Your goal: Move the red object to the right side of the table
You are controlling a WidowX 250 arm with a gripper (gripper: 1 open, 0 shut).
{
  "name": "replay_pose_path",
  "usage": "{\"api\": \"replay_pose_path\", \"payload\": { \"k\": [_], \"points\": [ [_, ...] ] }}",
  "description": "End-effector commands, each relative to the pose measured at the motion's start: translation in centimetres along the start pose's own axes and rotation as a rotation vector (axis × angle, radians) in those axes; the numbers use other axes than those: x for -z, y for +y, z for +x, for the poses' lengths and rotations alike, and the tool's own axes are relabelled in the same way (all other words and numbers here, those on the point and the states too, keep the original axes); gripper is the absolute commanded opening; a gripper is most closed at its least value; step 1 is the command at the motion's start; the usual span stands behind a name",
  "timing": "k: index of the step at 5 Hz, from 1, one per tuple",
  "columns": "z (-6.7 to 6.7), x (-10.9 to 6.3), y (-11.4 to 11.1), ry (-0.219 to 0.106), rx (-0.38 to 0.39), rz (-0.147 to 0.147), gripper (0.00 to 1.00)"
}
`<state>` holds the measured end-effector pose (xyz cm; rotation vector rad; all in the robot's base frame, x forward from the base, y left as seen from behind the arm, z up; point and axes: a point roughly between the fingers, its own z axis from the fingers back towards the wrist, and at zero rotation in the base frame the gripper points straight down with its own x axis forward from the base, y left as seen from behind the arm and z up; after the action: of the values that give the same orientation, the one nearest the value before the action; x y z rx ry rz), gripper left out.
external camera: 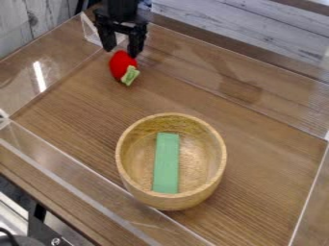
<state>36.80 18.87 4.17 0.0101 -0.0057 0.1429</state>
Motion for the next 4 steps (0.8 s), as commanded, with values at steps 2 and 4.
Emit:
{"api": "replay_pose_path", "payload": {
  "k": [2,4],
  "points": [
    [0.5,-0.5,-0.2,-0.015,0.010,0.035,0.00],
    [-0.5,-4.4,-2.3,-0.065,0.020,0.055,0.00]
  ]
}}
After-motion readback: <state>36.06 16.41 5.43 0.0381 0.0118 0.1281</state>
